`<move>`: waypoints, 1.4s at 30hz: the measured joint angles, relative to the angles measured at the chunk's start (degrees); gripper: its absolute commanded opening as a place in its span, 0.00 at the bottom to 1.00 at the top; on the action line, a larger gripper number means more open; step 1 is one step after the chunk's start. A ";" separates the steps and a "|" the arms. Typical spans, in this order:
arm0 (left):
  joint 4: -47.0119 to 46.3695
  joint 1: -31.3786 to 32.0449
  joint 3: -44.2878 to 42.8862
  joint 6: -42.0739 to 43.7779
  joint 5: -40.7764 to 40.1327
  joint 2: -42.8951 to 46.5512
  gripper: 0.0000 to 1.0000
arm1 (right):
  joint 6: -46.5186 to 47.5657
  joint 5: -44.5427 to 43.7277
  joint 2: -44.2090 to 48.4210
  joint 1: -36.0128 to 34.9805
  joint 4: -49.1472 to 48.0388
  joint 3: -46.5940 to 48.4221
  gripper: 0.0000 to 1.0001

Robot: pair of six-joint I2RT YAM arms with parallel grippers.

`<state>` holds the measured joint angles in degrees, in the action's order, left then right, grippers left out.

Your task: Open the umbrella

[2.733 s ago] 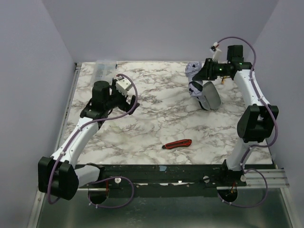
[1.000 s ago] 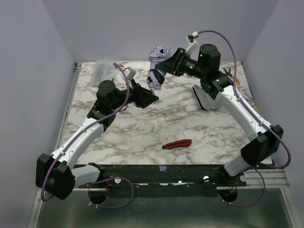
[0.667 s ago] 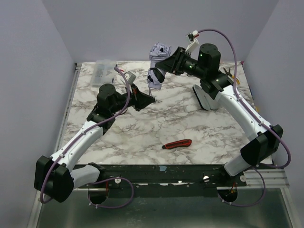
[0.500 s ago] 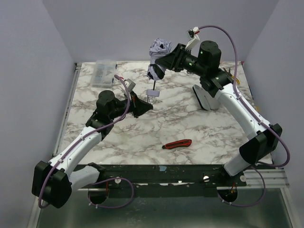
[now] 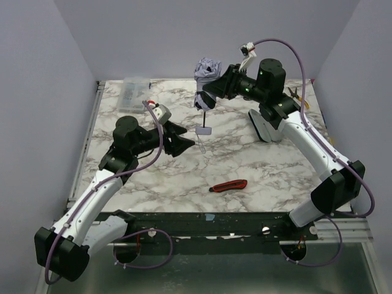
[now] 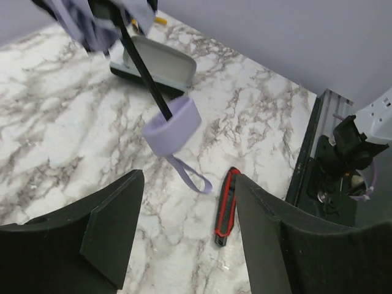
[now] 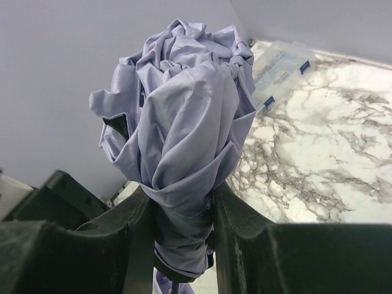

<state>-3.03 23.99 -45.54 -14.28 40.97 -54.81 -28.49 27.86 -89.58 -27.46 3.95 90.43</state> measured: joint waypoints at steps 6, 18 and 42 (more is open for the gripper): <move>3.50 -0.28 -10.43 4.00 -1.46 -4.57 0.61 | 0.07 3.74 0.28 -0.02 -1.36 -2.75 0.01; 5.92 2.03 -18.78 0.98 -7.30 -15.50 0.57 | -0.02 3.80 0.35 -0.72 -3.06 -2.75 0.01; 5.84 5.11 -13.03 -4.70 -9.25 -22.01 0.27 | 4.83 -7.19 0.20 -0.24 -0.87 2.36 0.01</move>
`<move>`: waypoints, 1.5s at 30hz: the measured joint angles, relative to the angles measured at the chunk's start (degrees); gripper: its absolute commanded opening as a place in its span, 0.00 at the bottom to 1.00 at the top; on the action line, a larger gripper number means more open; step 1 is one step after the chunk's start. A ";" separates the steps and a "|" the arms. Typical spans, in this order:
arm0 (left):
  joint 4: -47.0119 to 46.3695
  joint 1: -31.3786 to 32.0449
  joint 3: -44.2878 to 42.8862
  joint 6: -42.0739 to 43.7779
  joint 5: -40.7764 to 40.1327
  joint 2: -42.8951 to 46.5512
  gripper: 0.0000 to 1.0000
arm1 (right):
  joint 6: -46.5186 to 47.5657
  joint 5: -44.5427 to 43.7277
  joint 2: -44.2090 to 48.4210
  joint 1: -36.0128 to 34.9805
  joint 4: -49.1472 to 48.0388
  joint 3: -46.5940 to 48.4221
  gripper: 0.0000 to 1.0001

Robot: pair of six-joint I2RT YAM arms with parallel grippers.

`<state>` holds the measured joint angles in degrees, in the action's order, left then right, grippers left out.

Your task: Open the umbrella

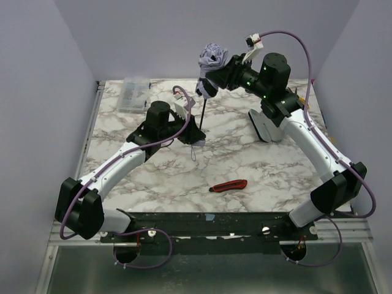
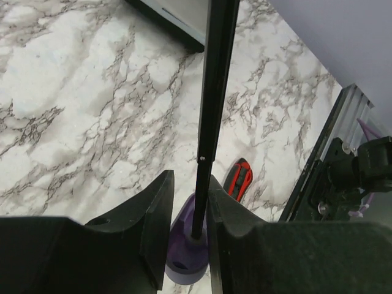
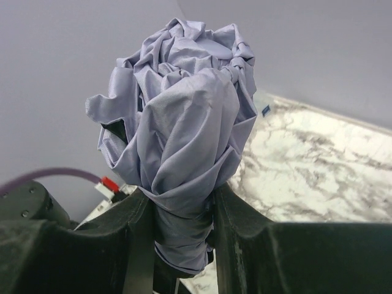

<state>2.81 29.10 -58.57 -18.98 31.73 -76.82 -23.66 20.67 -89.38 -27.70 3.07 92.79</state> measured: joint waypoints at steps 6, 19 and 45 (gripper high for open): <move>0.24 0.07 3.91 0.55 -0.09 1.01 0.27 | 1.22 -1.16 -2.80 1.16 0.15 6.73 0.01; -0.66 1.81 13.40 2.99 -1.81 4.20 0.37 | 0.55 -1.70 -9.01 2.71 5.42 16.33 0.01; 4.48 4.94 15.06 4.26 -3.19 4.17 0.51 | -0.96 -1.46 -6.45 5.46 2.03 13.60 0.01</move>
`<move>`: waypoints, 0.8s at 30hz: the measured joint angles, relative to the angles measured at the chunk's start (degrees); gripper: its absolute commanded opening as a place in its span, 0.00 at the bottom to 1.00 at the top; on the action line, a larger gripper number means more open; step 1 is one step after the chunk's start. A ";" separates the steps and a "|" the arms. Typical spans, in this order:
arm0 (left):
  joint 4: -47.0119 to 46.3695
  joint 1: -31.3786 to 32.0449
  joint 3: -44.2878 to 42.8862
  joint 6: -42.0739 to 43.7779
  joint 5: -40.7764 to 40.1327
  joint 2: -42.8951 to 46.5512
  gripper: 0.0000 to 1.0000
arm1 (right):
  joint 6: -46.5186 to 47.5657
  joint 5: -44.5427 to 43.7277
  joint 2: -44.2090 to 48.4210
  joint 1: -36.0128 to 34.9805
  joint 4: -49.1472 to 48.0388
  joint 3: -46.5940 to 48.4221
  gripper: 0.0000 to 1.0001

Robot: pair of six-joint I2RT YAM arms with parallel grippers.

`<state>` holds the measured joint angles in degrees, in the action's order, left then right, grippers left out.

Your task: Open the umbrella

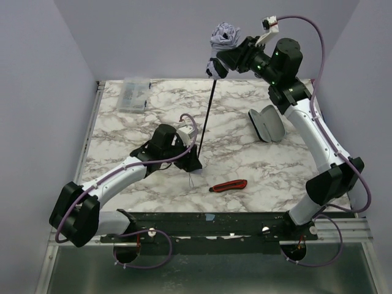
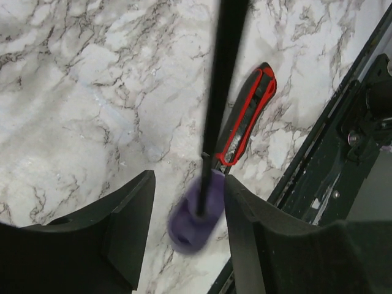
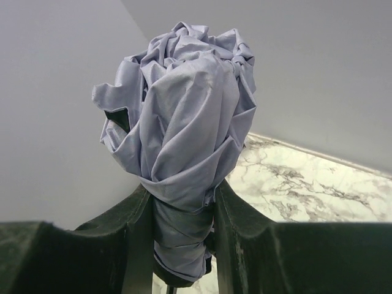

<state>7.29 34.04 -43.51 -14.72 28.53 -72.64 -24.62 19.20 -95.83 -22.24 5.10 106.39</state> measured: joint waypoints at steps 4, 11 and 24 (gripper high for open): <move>3.74 0.48 -3.58 0.85 -0.04 0.00 0.73 | -1.33 3.19 4.98 0.96 -5.90 -9.84 0.01; 4.72 0.31 -16.39 5.79 0.39 2.93 0.98 | -3.30 12.09 9.51 1.46 -10.69 -21.14 0.01; 6.34 -13.14 -35.74 5.01 11.74 5.01 0.90 | -14.40 27.91 11.98 1.31 -21.88 -25.29 0.01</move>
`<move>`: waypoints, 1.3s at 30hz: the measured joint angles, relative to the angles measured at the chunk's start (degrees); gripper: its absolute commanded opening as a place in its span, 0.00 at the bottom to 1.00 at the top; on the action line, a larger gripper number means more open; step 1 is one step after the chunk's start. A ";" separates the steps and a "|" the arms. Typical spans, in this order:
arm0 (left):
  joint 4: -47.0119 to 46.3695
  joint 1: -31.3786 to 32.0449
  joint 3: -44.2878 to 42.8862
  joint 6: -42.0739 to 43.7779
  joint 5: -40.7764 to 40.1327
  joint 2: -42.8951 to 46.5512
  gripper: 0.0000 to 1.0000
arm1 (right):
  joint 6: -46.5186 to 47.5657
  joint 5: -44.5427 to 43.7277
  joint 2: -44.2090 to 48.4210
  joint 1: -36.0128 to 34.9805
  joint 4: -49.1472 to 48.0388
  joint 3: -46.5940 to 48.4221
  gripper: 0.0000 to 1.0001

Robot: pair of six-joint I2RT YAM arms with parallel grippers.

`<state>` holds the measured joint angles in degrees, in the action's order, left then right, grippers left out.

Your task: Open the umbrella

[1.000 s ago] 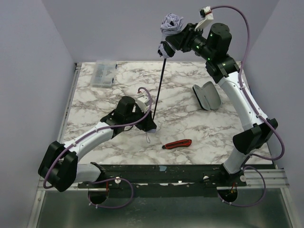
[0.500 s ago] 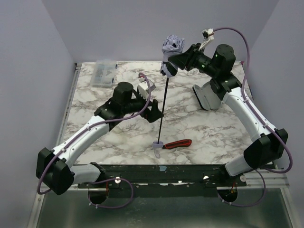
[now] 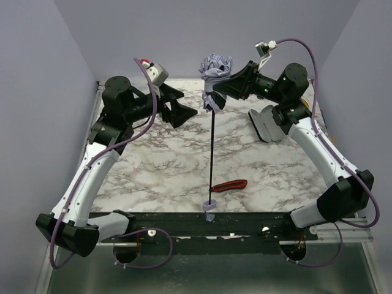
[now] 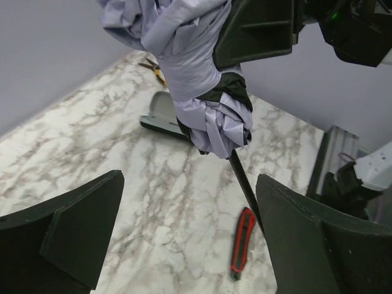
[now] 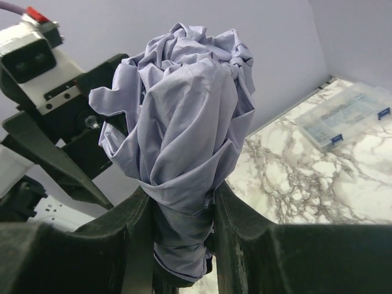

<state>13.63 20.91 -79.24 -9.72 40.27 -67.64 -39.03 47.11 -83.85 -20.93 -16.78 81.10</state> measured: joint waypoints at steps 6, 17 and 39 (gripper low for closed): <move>-3.96 -0.04 2.60 -9.18 5.03 -0.31 0.87 | -2.71 1.84 0.00 0.00 -1.03 0.00 0.01; -6.78 3.30 0.72 -18.91 1.97 -6.23 0.80 | -3.43 1.86 -0.07 -1.97 -1.11 0.00 0.01; -14.38 -0.02 2.08 -28.11 5.42 -8.79 0.00 | -0.76 0.04 -0.02 1.73 0.15 4.39 0.86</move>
<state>-0.75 20.88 -77.17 -37.82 45.69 -76.42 -39.79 47.16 -83.88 -19.20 -16.62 85.49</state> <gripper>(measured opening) 0.107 0.804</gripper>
